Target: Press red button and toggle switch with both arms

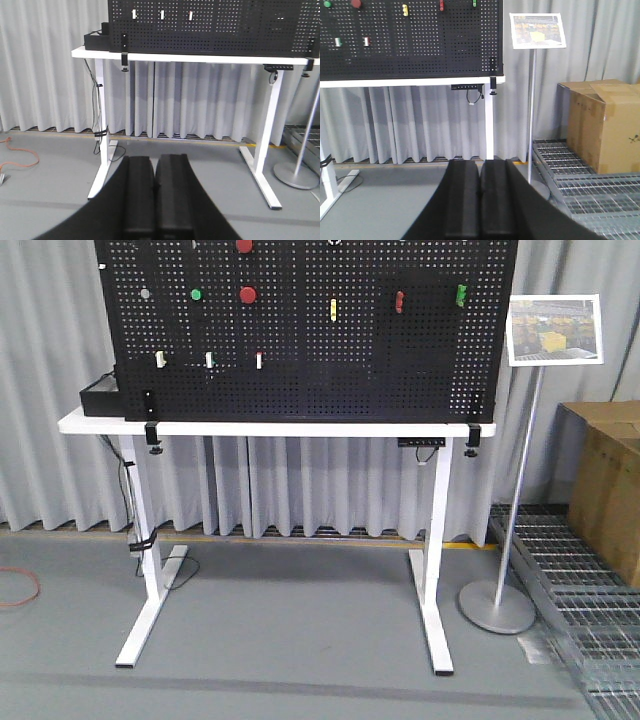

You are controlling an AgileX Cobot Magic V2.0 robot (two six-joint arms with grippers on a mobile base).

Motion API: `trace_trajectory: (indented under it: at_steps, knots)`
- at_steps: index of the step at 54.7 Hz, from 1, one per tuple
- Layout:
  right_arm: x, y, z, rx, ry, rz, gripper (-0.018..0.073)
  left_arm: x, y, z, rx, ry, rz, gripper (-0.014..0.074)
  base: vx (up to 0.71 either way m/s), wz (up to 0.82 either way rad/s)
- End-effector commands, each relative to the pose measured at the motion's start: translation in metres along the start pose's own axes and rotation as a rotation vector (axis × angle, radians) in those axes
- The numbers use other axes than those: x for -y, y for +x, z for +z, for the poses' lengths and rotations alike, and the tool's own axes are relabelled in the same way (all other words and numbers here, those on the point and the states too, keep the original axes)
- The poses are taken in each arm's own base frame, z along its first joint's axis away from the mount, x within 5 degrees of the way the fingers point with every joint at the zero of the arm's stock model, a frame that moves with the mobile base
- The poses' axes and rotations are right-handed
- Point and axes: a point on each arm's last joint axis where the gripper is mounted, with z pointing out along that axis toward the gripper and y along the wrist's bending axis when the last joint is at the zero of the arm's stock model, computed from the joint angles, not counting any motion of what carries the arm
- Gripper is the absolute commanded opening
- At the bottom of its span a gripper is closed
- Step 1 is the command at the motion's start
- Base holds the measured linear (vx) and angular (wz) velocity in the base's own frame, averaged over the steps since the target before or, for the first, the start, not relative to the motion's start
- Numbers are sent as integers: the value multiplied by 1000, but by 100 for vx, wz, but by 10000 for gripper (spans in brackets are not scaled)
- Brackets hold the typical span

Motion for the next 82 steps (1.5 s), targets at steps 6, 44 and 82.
trace_trajectory:
  at_steps: [6,44,82]
  knots:
    - [0,-6,-1,83,6,-11,0,1,-4,-1,81,12,-15,2,51,-1]
    - [0,-6,-1,84,5,-11,0,1,-4,-1,81,12,-15,2,51,0]
    - [0,-6,-1,84,5,-11,0,1,-4,-1,81,12,-15,2,44,-3]
